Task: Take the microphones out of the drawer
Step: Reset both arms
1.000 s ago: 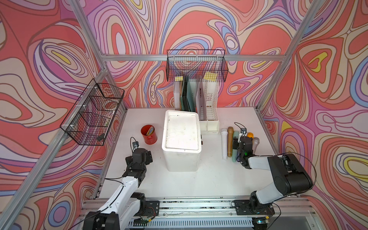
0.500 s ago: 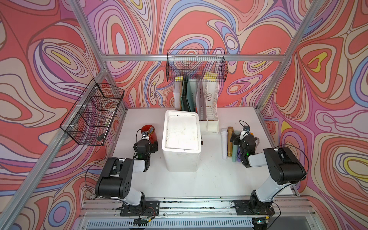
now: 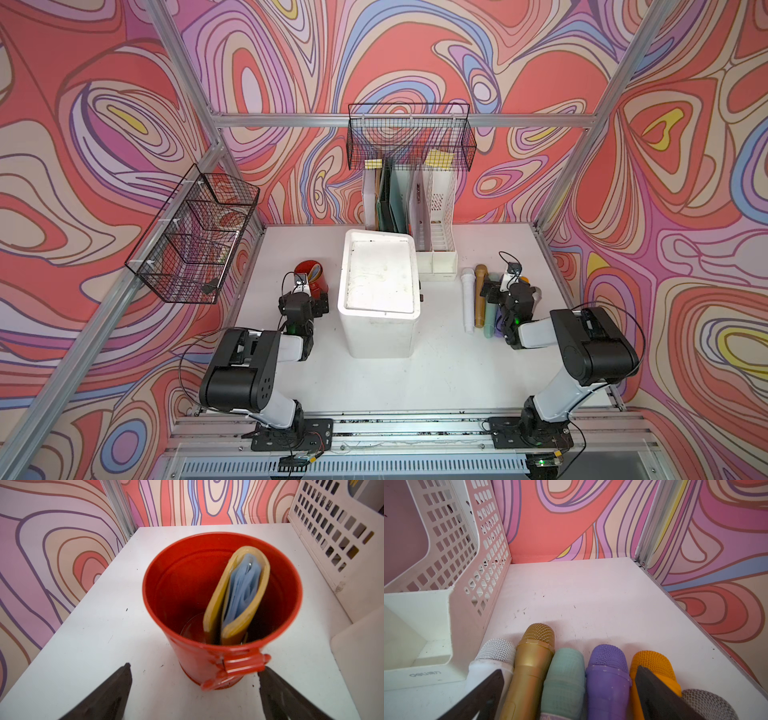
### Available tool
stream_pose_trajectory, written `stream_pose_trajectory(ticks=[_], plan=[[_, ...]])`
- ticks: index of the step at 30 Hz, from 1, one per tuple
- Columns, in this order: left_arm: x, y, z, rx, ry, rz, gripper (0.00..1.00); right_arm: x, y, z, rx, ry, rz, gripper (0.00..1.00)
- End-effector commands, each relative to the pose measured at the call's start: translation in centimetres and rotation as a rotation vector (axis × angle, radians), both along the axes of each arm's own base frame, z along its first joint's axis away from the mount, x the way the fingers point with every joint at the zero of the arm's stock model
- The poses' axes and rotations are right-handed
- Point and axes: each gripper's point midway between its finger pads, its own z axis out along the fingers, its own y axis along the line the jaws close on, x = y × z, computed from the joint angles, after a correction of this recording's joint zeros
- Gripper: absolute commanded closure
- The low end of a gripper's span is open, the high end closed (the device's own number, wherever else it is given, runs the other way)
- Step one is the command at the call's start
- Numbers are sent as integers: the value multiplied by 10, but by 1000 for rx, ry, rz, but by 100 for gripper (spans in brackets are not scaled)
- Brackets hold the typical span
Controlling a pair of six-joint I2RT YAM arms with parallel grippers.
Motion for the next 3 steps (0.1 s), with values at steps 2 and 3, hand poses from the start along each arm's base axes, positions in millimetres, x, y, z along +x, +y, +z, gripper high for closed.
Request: stream_pose_trajectory(ticks=[2, 3], plan=[[4, 4, 10, 10, -40, 11, 0, 2, -1, -1, 10, 3, 1, 2], [4, 3, 10, 9, -35, 11, 1, 1, -2, 1, 6, -4, -6, 2]])
